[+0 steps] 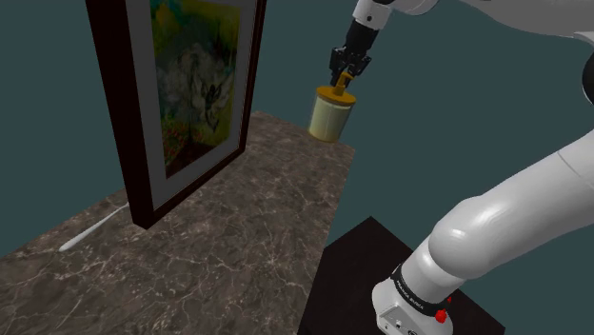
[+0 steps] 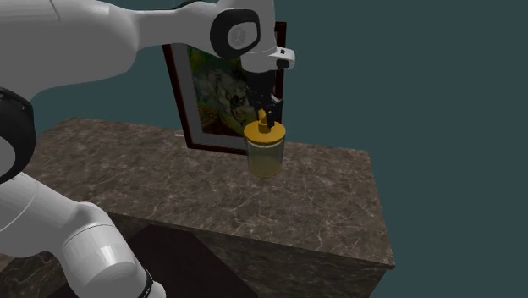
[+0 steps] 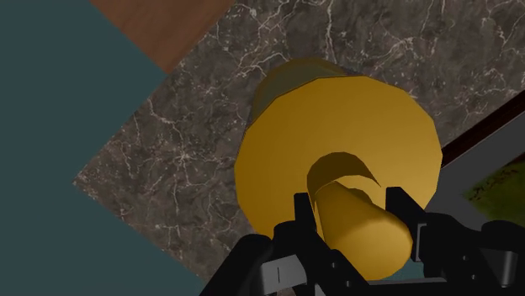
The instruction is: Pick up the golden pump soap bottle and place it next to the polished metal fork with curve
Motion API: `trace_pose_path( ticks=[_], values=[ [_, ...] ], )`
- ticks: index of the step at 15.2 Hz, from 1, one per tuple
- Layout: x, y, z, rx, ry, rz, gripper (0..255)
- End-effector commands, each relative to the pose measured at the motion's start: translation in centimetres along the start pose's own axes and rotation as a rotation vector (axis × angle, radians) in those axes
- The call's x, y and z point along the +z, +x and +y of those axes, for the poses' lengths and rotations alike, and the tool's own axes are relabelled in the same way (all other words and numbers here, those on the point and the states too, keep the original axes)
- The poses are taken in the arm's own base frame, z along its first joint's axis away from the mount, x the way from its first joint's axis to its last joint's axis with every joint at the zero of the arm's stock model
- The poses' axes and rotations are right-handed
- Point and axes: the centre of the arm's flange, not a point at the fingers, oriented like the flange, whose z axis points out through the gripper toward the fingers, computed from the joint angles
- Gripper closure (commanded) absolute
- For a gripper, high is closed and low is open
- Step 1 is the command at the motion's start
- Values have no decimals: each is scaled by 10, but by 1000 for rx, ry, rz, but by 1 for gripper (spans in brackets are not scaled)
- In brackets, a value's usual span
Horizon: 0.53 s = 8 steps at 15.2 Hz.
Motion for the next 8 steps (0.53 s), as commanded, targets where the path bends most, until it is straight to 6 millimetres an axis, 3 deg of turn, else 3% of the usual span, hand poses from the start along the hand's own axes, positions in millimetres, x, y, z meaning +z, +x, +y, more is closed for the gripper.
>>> trace_pose_path(
  ticks=[1, 8],
  values=[
    [-11, 2, 0, 0, 0, 0, 255],
    [-48, 7, -1, 0, 0, 0, 255]
  ],
)
